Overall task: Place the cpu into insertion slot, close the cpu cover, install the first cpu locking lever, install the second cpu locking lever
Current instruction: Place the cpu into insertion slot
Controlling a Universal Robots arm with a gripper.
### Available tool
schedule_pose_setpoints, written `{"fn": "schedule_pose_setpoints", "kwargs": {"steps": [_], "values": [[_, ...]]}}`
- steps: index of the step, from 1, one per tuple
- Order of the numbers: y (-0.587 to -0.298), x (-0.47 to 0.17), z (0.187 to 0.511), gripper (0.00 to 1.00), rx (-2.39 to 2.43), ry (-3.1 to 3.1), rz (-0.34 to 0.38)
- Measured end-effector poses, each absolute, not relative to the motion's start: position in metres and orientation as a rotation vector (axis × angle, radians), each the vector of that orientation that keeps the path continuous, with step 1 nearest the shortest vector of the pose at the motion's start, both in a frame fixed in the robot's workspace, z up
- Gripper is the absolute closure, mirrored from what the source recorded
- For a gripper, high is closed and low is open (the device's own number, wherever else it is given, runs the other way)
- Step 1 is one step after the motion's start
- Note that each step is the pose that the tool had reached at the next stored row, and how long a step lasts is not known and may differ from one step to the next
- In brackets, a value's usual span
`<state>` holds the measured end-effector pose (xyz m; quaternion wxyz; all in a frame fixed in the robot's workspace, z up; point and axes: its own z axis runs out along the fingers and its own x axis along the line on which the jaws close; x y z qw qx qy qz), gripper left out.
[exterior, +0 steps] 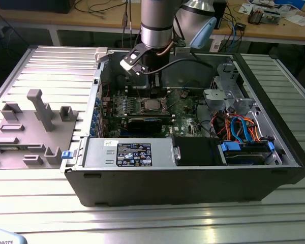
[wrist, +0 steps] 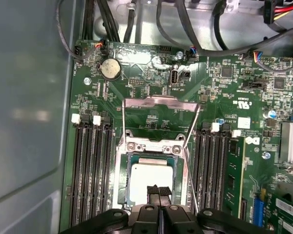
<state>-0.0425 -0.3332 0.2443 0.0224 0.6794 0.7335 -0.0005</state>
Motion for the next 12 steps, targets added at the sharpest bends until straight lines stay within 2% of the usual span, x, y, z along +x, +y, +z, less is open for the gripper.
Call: {"fn": "schedule_pose_setpoints", "kwargs": {"steps": [12], "values": [[-0.333, -0.042, 0.267, 0.89, 2.104, 2.272, -0.002]]}}
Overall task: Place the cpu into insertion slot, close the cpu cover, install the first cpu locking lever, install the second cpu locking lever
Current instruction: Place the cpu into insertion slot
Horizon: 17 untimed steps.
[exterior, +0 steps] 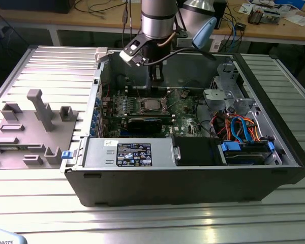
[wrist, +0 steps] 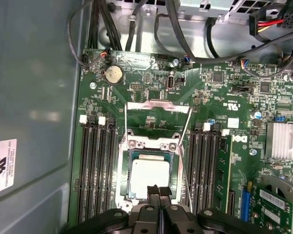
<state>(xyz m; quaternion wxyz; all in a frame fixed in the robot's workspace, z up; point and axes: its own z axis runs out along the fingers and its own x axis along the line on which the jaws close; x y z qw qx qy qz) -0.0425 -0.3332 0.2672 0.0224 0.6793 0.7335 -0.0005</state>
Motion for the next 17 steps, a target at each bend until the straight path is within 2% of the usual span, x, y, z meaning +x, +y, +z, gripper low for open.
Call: {"fn": "schedule_pose_setpoints", "kwargs": {"steps": [17], "values": [[-0.333, -0.042, 0.287, 0.89, 2.104, 2.272, -0.001]]}}
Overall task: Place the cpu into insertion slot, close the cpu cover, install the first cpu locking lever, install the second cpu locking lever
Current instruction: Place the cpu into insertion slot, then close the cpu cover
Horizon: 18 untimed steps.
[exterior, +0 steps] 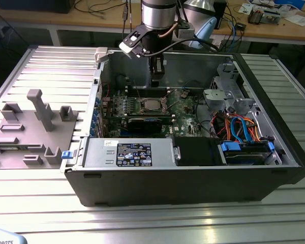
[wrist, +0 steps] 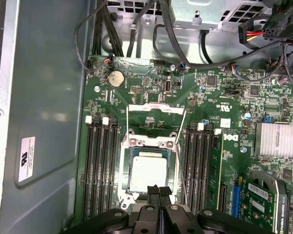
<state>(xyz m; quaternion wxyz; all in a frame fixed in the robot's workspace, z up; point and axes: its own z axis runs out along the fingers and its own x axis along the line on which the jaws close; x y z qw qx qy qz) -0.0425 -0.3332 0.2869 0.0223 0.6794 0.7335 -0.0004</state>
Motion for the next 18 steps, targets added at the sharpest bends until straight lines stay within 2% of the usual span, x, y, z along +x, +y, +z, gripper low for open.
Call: {"fn": "schedule_pose_setpoints", "kwargs": {"steps": [18], "values": [[-0.335, -0.030, 0.287, 0.89, 2.187, 2.192, -0.005]]}}
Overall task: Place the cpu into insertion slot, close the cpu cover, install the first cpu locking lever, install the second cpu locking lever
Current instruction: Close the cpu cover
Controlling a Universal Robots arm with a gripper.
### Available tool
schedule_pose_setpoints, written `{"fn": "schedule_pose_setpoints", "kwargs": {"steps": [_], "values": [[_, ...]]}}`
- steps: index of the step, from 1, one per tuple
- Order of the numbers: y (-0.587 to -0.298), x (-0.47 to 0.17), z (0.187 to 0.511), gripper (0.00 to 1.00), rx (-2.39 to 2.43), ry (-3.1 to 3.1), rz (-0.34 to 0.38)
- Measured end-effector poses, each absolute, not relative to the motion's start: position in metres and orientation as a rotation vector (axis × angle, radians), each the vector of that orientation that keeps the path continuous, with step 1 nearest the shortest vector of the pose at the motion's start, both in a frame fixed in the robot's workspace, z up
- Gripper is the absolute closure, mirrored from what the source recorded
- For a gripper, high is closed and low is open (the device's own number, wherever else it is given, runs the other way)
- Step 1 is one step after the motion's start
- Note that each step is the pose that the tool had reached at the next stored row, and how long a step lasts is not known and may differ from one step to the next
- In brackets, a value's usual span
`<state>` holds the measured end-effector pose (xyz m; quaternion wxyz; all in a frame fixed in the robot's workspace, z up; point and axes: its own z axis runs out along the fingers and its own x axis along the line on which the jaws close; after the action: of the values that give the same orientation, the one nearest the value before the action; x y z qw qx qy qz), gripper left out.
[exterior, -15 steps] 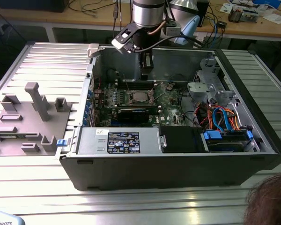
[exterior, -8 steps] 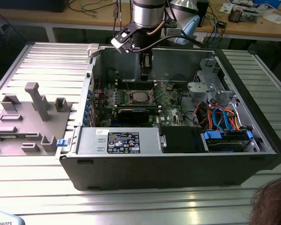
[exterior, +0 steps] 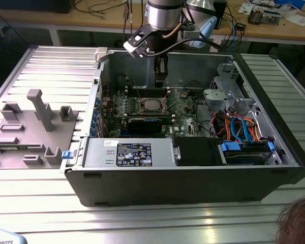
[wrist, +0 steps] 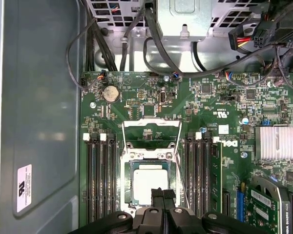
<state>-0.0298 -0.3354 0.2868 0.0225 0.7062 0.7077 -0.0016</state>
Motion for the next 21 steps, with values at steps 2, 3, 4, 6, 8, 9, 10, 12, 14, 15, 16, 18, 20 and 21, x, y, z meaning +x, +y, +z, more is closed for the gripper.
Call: {"fn": "schedule_pose_setpoints", "kwargs": {"steps": [2, 3, 4, 6, 8, 9, 10, 12, 14, 15, 16, 18, 20, 21], "values": [[-0.3353, -0.0292, 0.2871, 0.89, 2.187, 2.192, -0.005], [-0.3354, -0.0290, 0.2872, 0.89, 2.187, 2.192, -0.005], [-0.3354, -0.0289, 0.2872, 0.89, 2.187, 2.192, -0.005], [-0.3354, -0.0288, 0.2874, 0.89, 2.187, 2.192, -0.005], [-0.3354, -0.0286, 0.2877, 0.89, 2.187, 2.192, -0.005], [-0.3354, -0.0285, 0.2880, 0.89, 2.187, 2.192, -0.005], [-0.3354, -0.0284, 0.2881, 0.89, 2.187, 2.192, -0.005], [-0.3354, -0.0281, 0.2886, 0.89, 2.187, 2.192, -0.005], [-0.3354, -0.0279, 0.2888, 0.89, 2.187, 2.192, -0.005], [-0.3354, -0.0278, 0.2889, 0.89, 2.187, 2.192, -0.005], [-0.3354, -0.0277, 0.2892, 0.89, 2.187, 2.192, -0.005], [-0.3354, -0.0275, 0.2902, 0.89, 2.187, 2.192, -0.005], [-0.3354, -0.0274, 0.2909, 0.89, 2.187, 2.192, -0.005], [-0.3354, -0.0274, 0.2913, 0.89, 2.187, 2.192, -0.005]]}}
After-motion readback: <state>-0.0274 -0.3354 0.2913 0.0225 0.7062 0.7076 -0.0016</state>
